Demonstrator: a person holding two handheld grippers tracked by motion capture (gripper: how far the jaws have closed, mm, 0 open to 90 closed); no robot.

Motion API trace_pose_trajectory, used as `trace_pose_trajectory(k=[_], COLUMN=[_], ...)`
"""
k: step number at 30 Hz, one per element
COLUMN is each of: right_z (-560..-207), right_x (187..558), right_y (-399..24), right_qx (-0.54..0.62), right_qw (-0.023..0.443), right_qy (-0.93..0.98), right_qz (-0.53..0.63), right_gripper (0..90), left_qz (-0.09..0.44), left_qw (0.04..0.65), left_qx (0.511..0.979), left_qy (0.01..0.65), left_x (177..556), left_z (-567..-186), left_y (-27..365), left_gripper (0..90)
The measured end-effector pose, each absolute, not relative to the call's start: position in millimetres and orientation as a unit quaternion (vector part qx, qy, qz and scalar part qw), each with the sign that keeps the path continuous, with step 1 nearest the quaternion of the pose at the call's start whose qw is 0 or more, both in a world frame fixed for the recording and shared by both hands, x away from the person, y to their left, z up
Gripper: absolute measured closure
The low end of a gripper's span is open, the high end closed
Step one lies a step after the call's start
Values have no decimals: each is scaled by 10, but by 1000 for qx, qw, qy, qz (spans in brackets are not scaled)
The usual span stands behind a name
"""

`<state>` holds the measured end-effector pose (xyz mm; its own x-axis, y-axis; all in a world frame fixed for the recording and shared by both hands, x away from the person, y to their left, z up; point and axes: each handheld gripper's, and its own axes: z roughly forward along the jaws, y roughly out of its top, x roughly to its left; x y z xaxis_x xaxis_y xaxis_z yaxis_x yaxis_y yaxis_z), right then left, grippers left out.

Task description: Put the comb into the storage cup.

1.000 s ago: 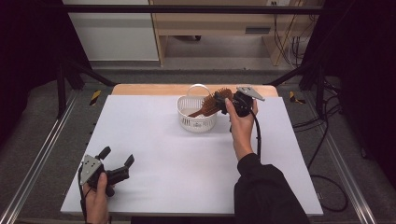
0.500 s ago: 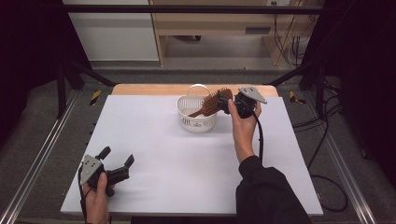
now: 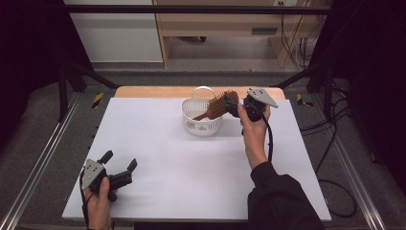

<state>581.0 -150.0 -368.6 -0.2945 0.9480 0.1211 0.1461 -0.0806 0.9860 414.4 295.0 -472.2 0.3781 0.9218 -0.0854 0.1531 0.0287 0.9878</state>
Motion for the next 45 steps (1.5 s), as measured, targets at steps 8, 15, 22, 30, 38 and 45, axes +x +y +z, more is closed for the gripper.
trace_pose_trajectory(k=[8,15,22,30,38,45], right_z=[-3630,-3602,-3597,-3592,-3584,-3523], right_x=[5749,5694,5629,5558,5477,5333], right_y=[-1548,-1572,-1635,-1749,-1865,-2024], right_qx=[463,448,436,428,423,422], right_qw=[361,360,368,369,370,379], right_qy=[569,574,578,580,582,579], right_qz=[575,583,584,586,588,586], right_gripper=[57,50,32,30,28,31], left_qz=[341,342,345,358,360,357], left_qw=[564,564,565,557,554,557], left_qx=[608,608,605,607,616,620], left_qy=[443,442,443,439,428,421], left_x=[4144,4142,4142,4131,4080,4028], left_z=[-4723,-4721,-4720,-4698,-4669,-4668], left_y=[2953,2957,2982,3037,3075,3096], left_gripper=[14,15,15,13,11,10])
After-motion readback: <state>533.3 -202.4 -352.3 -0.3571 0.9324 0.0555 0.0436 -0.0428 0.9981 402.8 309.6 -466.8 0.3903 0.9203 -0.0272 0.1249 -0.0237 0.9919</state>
